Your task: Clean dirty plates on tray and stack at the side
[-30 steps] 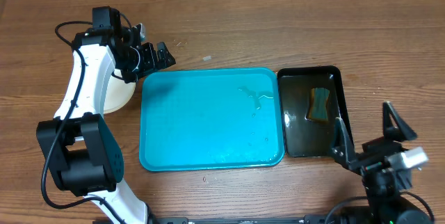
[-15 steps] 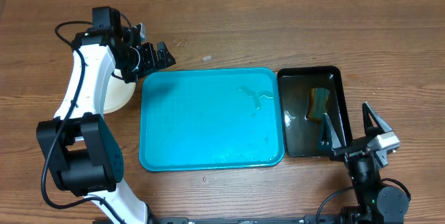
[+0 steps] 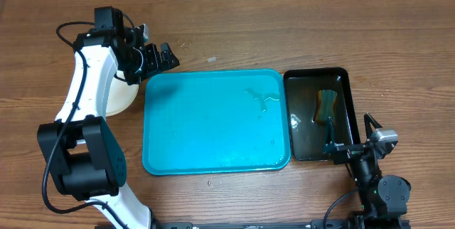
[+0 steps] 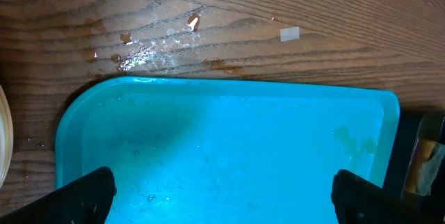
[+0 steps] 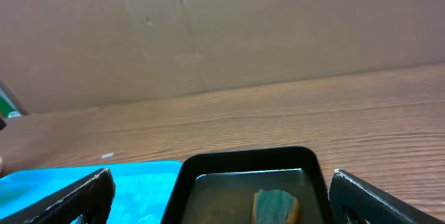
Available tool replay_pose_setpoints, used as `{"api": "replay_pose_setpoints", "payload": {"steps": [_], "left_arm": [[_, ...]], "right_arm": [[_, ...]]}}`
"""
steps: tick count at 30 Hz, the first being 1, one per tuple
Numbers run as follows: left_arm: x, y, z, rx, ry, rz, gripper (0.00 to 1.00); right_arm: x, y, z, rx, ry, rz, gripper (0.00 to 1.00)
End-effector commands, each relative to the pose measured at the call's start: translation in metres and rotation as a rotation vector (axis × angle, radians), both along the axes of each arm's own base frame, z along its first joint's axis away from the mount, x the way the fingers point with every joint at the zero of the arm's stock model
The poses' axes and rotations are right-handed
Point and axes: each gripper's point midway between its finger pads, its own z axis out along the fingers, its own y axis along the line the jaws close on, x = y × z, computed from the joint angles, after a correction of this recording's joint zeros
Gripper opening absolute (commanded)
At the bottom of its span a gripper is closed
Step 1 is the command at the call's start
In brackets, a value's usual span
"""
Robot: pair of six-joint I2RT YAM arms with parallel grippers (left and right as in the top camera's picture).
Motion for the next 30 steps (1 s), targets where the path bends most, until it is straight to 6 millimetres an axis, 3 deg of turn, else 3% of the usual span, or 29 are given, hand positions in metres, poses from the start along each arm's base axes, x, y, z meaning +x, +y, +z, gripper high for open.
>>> {"api": "replay_pose_setpoints", "payload": {"steps": [1,10,30], "left_arm": [[-0.0002,0.0,-0.0002,0.005,-0.007,-0.016,1.0],[-0.0002,0.0,-0.0004,0.005,-0.007,-0.016,1.0],[-0.0002,0.0,-0.0004,0.005,-0.007,-0.016,1.0]], "right_arm": [[0.0009,-0.0067,-0.0021,-0.008,-0.004,-0.039,1.0],[0.0002,-0.001,-0.0015,-0.138,-0.026,-0.003,1.0],[0.0002,-0.001,-0.0014,-0.129,-0.026,-0.003,1.0]]}}
